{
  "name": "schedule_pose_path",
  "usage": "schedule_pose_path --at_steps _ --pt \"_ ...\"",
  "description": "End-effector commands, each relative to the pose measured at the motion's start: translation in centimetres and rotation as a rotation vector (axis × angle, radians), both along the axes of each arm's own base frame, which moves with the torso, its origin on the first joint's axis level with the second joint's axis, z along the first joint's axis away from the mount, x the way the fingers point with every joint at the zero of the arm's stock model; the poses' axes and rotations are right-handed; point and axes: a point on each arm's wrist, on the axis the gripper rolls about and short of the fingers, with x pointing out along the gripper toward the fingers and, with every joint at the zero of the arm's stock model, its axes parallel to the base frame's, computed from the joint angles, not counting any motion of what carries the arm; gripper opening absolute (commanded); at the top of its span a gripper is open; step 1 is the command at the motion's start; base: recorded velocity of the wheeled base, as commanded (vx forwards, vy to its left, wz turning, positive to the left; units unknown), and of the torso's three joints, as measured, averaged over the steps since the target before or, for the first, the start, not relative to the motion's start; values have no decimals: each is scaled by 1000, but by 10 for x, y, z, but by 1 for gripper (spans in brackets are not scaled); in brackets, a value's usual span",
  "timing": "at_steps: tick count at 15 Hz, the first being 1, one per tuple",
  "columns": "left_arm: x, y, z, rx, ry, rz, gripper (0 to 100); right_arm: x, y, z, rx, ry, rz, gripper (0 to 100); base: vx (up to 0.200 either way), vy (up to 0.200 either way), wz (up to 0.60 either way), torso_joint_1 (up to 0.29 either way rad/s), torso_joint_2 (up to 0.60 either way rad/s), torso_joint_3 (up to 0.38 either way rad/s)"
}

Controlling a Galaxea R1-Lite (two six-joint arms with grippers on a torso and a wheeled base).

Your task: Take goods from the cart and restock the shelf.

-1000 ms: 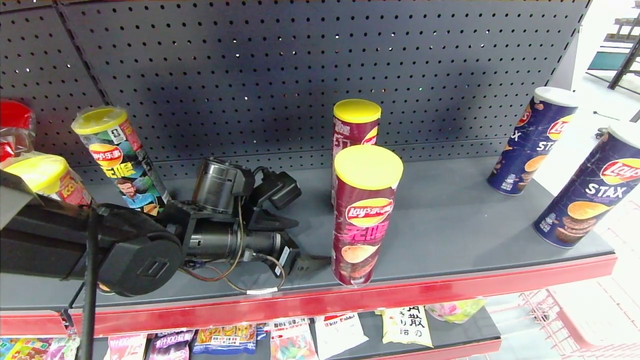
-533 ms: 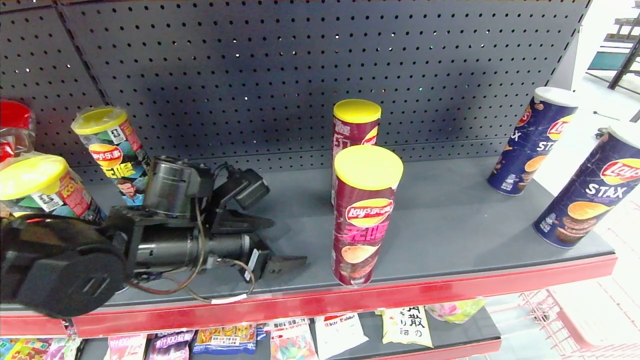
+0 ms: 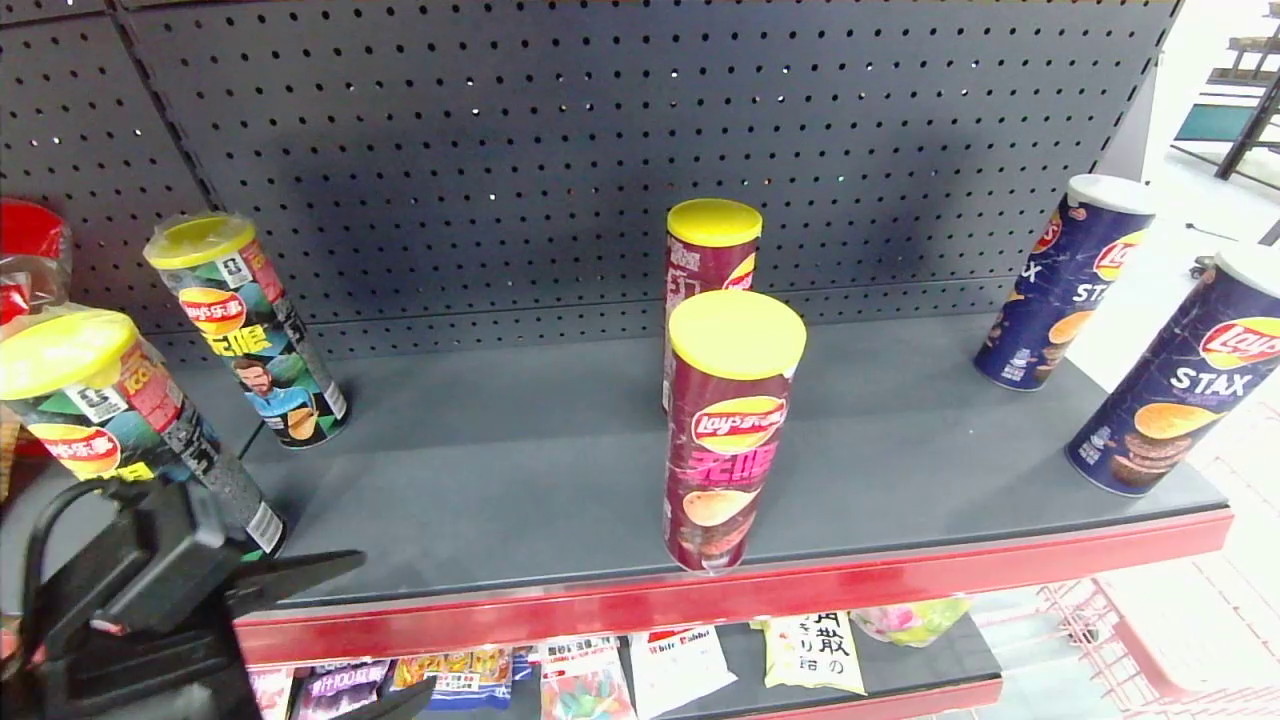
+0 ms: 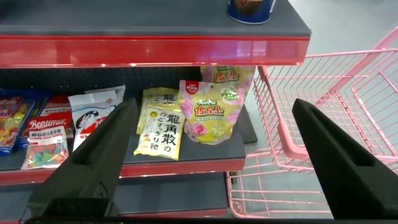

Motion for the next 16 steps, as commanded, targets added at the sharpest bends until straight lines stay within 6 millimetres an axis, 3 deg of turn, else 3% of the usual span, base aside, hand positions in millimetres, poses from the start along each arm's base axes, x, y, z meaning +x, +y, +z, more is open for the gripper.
schedule_pose_path --at_steps 1,2,3,4,6,9,13,16 --pt "-65 37 -14 -39 -140 193 100 1 0 0 1 7 -3 100 0 0 0 0 0 0" --pt "-89 50 -18 -61 -182 309 100 0 0 0 2 -6 -16 100 0 0 0 0 0 0" --pt "-89 50 -18 -61 -182 309 100 0 0 0 2 -6 -16 100 0 0 0 0 0 0" --pt "-115 64 -35 -65 -224 470 100 -2 0 0 -2 -23 -44 100 0 0 0 0 0 0" --pt "-132 71 -59 -94 -291 547 100 -2 0 -1 -1 -21 -42 100 0 0 0 0 0 0" --pt "-137 73 -65 -175 -320 679 100 0 0 -3 31 -26 -23 100 0 0 0 0 0 0" --pt "-134 71 -67 -259 -376 606 100 3 -1 -4 85 -90 -59 100 0 0 0 0 0 0" --pt "-128 73 -66 -147 -357 833 100 4 3 -6 61 -75 98 100 0 0 0 0 0 0"
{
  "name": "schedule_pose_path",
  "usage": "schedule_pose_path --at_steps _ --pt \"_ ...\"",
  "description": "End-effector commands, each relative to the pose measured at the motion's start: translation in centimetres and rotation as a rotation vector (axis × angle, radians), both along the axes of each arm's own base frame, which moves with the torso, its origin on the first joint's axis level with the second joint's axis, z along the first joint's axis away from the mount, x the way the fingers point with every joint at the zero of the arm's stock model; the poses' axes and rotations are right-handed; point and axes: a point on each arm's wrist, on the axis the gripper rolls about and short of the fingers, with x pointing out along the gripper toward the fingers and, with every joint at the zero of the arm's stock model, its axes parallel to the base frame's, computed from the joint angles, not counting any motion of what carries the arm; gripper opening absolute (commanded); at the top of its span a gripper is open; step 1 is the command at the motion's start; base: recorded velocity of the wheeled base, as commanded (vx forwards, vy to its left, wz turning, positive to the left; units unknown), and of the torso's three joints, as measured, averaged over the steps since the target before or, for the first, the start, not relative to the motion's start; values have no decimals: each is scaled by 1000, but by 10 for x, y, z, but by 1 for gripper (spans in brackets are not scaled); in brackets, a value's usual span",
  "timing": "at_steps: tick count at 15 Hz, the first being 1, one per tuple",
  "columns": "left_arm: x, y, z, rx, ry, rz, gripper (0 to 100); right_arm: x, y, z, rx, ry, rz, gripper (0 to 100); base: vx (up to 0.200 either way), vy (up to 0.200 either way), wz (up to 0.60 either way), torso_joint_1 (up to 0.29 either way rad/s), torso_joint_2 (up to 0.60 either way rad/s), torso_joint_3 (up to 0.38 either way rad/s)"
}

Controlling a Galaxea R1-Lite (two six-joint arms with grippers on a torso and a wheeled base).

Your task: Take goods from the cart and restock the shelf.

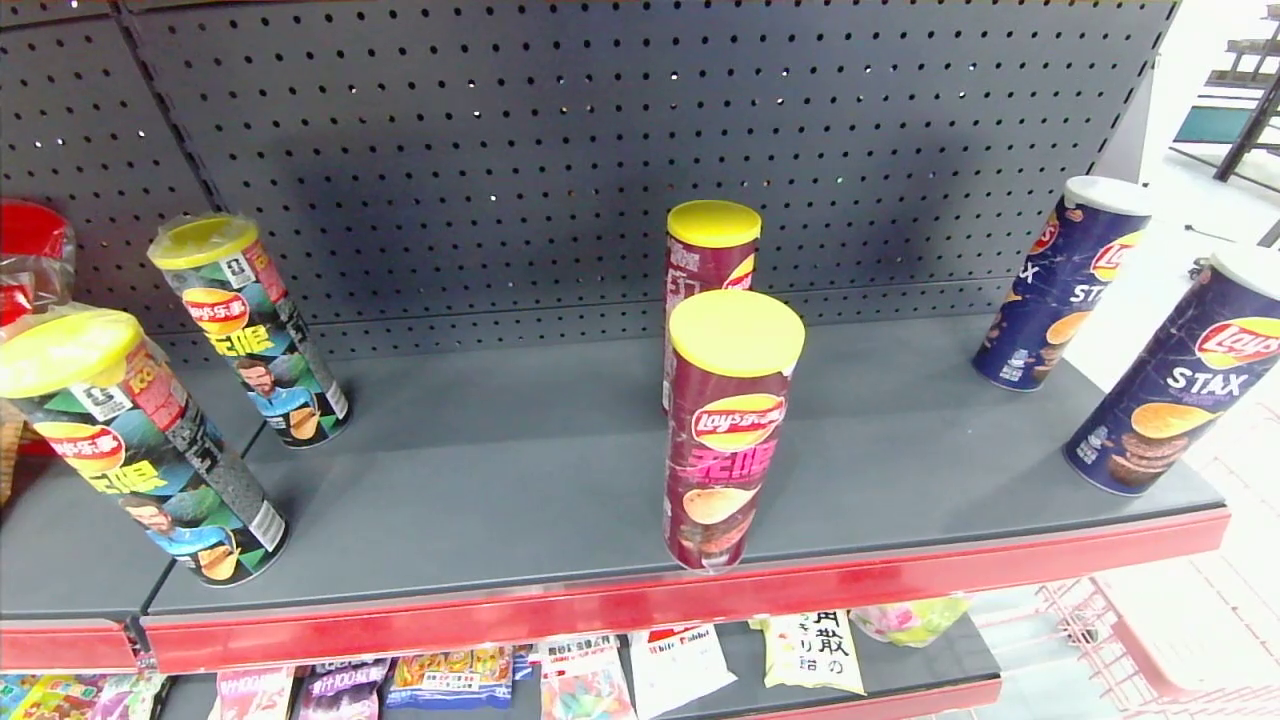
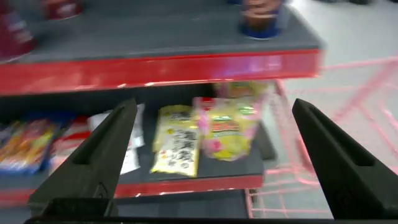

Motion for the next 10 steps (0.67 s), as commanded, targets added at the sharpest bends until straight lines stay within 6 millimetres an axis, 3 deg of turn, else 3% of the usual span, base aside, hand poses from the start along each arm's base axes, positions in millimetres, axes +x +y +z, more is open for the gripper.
schedule_pose_path --at_steps 1,4,5,7,10 --pt "3 1 0 36 46 148 100 3 1 -8 -30 14 30 100 0 0 0 0 0 0" --pt "4 3 1 48 68 289 100 3 0 -8 -6 5 -7 100 0 0 0 0 0 0" --pt "6 2 1 51 84 282 100 3 0 -8 -7 5 -7 100 0 0 0 0 0 0" --pt "6 -1 1 45 72 81 100 3 0 -8 -3 5 -7 100 0 0 0 0 0 0" --pt "15 -3 3 82 193 221 100 3 0 -8 -3 5 -7 100 0 0 0 0 0 0"
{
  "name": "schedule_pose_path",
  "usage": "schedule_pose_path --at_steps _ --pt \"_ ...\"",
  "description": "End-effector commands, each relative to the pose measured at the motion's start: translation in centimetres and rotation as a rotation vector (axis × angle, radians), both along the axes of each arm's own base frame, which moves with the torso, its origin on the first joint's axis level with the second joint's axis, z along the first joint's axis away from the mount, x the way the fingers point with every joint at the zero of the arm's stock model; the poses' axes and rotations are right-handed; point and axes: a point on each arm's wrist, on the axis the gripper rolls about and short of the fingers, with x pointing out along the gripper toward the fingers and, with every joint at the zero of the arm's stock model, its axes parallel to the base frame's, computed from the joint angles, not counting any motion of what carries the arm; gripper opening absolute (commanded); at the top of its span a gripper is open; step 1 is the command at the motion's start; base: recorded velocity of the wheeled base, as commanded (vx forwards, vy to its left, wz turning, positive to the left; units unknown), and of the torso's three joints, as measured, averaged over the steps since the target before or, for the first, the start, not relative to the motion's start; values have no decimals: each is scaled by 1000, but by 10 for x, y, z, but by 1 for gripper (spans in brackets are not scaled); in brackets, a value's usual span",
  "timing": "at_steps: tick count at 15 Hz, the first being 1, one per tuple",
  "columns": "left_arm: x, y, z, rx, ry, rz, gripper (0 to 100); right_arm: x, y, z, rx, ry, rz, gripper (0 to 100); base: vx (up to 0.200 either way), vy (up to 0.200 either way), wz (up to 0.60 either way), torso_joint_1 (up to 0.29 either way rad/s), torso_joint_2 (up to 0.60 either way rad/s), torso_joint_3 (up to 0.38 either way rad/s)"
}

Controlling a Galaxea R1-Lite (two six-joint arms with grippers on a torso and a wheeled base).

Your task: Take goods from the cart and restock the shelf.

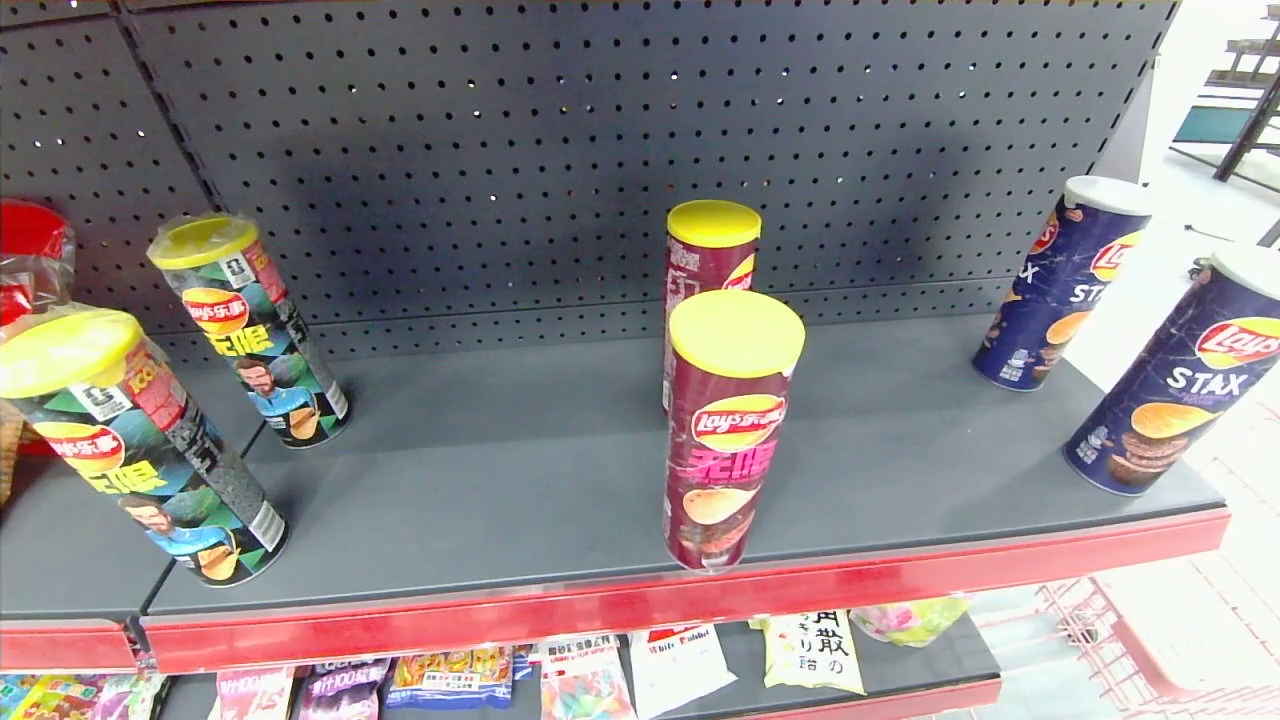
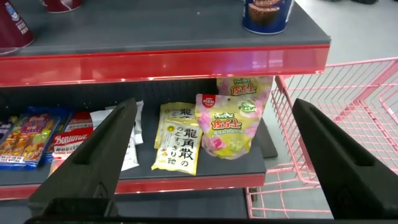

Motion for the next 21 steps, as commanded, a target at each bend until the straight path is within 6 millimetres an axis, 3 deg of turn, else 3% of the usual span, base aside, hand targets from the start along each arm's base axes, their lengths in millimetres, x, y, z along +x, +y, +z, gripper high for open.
schedule_pose_path --at_steps 1,6,7,8,9,10,13,21 --pt "8 -1 1 38 112 158 100 0 0 0 0 -2 1 100 0 0 0 0 0 0" --pt "5 -3 1 14 114 534 100 0 0 0 0 -2 1 100 0 0 0 0 0 0" --pt "3 -5 1 3 85 484 100 0 0 0 0 -2 1 100 0 0 0 0 0 0" --pt "-2 -8 1 -16 12 269 100 0 0 0 0 -2 1 100 0 0 0 0 0 0" --pt "-3 -8 0 -19 -6 200 100 0 0 0 0 -2 1 100 0 0 0 0 0 0" --pt "-8 -8 -2 -24 -83 -27 100 0 0 0 0 -2 1 100 0 0 0 0 0 0" --pt "-12 -14 -4 -28 -135 -221 100 0 0 0 0 -2 1 100 0 0 0 0 0 0" --pt "-9 -14 -10 -27 -121 -215 100 0 0 0 2 -1 4 100 0 0 0 0 0 0"
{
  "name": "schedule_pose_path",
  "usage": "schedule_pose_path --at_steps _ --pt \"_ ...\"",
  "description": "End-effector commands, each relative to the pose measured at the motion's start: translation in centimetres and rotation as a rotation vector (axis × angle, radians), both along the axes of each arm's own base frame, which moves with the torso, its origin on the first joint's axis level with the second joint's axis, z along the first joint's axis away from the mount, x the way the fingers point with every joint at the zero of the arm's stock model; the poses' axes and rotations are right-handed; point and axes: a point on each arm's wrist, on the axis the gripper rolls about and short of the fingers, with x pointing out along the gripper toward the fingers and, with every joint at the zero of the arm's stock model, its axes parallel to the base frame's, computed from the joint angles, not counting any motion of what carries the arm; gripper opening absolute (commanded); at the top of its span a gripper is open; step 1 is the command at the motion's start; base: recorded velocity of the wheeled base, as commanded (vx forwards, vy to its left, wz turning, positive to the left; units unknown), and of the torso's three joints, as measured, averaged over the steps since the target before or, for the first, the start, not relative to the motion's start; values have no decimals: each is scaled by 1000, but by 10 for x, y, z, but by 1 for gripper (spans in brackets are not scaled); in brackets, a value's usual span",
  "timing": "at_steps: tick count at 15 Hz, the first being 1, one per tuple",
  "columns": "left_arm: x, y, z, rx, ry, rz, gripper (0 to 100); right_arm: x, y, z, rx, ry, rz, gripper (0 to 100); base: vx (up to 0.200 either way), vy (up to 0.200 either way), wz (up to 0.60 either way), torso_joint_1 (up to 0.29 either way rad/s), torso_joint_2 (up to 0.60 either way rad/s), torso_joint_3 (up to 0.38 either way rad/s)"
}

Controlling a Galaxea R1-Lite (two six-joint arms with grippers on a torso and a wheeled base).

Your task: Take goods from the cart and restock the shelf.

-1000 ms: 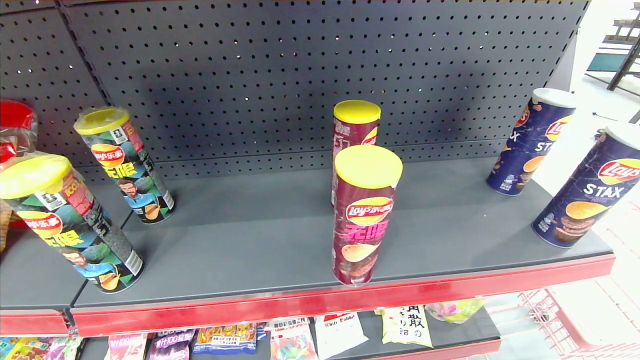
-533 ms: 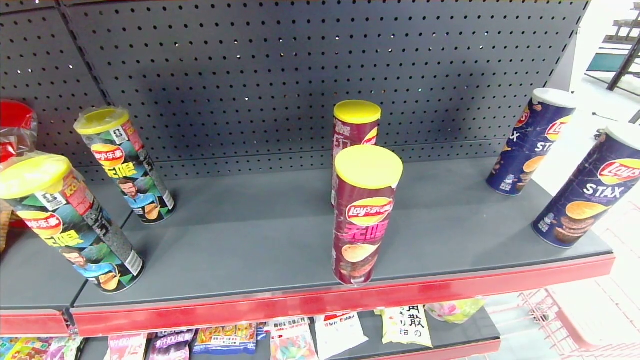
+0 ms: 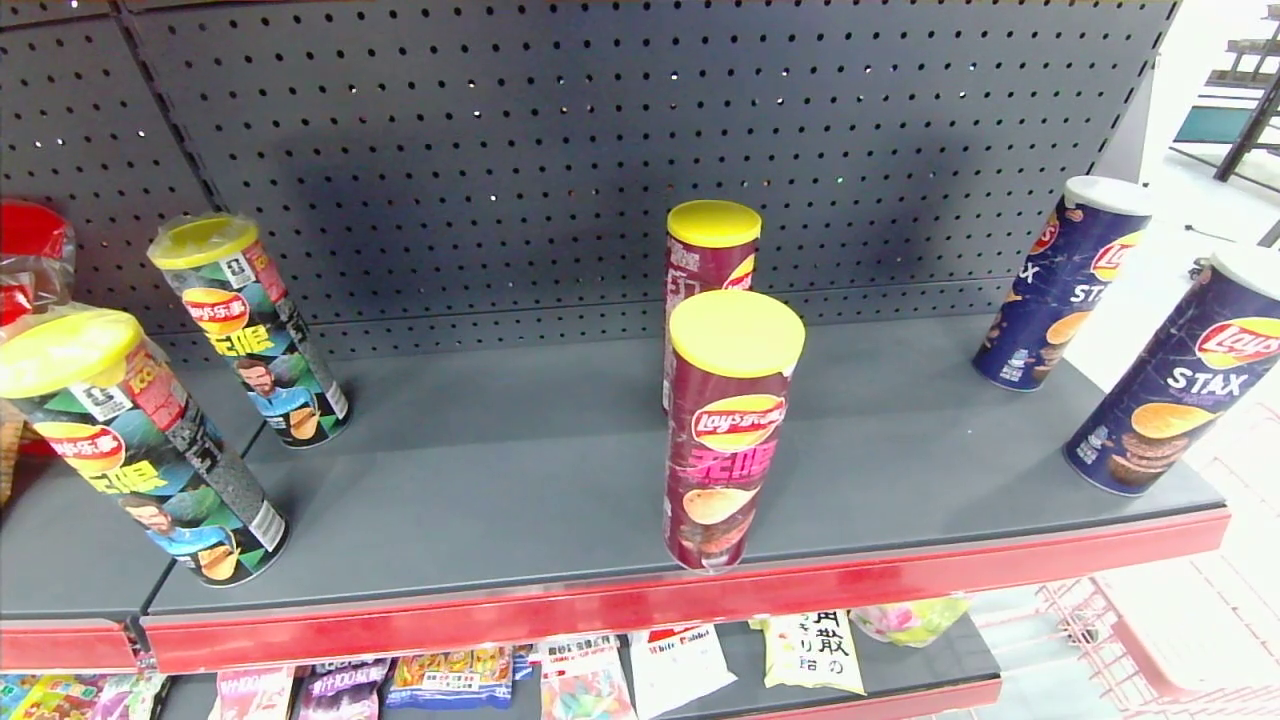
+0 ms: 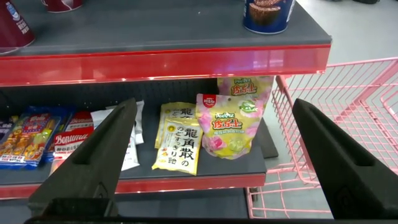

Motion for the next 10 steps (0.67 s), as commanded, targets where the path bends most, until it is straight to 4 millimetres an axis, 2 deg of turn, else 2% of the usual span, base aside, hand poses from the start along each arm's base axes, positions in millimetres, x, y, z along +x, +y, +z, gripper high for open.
schedule_pose_path --at_steps 1,2,3,8,10 --pt "0 0 0 0 -2 1 100 0 0 0 0 -2 1 100 0 0 0 0 0 0" --pt "0 0 0 -2 -1 1 100 0 0 0 -1 -2 1 100 0 0 0 0 0 0" --pt "0 0 0 -2 -1 1 100 0 0 0 -1 -2 0 100 -200 0 0 7 2 -2" --pt "0 0 0 -2 -3 1 100 0 0 0 -3 -2 1 100 0 0 0 0 0 0" --pt "0 0 0 -2 -1 1 100 0 0 0 -1 -2 1 100 0 -200 0 7 0 5"
